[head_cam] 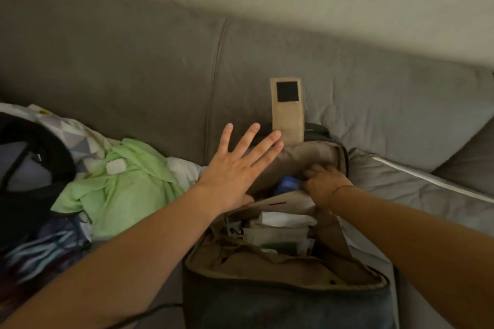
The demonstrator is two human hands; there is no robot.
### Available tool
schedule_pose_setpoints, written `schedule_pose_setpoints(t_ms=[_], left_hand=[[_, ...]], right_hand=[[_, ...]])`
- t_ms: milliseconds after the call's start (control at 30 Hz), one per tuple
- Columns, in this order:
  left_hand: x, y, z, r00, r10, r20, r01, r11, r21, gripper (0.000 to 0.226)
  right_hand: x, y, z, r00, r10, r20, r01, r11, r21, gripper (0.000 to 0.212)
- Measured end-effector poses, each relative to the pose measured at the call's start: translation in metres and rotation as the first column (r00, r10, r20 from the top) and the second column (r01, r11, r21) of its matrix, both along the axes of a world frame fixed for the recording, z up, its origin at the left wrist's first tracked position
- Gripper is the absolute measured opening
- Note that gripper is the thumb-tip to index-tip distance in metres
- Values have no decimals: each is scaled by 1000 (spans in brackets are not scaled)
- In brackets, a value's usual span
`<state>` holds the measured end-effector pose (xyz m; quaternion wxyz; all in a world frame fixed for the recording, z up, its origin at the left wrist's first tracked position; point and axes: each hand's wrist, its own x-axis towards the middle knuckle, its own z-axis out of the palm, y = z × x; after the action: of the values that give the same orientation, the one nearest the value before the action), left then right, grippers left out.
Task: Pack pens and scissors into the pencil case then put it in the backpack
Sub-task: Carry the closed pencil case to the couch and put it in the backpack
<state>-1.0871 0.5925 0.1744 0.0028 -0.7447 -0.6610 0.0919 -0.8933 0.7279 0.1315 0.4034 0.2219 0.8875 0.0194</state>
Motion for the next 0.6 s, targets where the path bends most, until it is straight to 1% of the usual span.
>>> schedule_pose_setpoints(t_ms=[33,67,100,133,167,200,233,267,300,333,367,400,433,500,533,567,600], left_hand=[[0,1,0,1000,-1,8,1,1000,6,128],[1,1,0,1000,-3,16,3,1000,14,126],[0,0,0,1000,-8,23,7,1000,22,125],[-2,-1,-1,999,-14,29,14,999,31,123],[-5,-3,-2,999,-26,36,24,999,44,121],[-8,-4,-4,998,-40,44,38,997,60,118],[-10,-5,-5,997,-55,46,51,996,74,116],[-12,-6,-5,997,-68,40,64,994,83,114],[-12,-7,-5,997,-75,35,71,993,90,112],[-12,-9,-6,997,-73,34,69,993,99,109],[-11,-10,-6,997,-66,37,62,992,111,105],[-10,-12,-5,997,-63,39,57,990,130,99],[-10,-14,-5,996,-71,49,62,986,157,90],[-10,-25,-10,988,-137,71,116,961,251,61],[-11,-31,-14,982,-180,60,155,942,297,48],[-13,-36,-20,979,-201,32,181,932,314,40],[-15,-40,-26,981,-195,0,186,937,296,37]], right_hand=[[1,3,2,1000,0,1,0,1000,-7,41],[1,3,7,997,-57,-54,55,998,-36,41],[0,3,13,958,-179,-222,163,983,-88,38],[0,1,22,809,-357,-468,311,934,-174,31],[-4,-3,35,500,-512,-699,427,848,-315,24],[-11,-6,53,142,-611,-779,466,735,-492,19],[-20,-7,71,-150,-679,-718,433,608,-665,17],[-31,-7,87,-311,-754,-578,388,454,-802,20],[-42,-3,98,-344,-836,-428,360,303,-882,26],[-52,1,106,-302,-904,-303,359,187,-914,29],[-60,4,111,-233,-948,-216,361,122,-924,33],[-65,6,115,-204,-967,-154,345,76,-935,38],[-66,7,117,-206,-974,-99,295,34,-955,44],[-56,3,125,-210,-977,36,148,-68,-987,61],[-46,-2,128,-192,-978,80,108,-102,-989,66],[-35,-11,129,-171,-981,91,104,-110,-988,61],[-22,-24,127,-143,-986,82,119,-99,-988,46]])
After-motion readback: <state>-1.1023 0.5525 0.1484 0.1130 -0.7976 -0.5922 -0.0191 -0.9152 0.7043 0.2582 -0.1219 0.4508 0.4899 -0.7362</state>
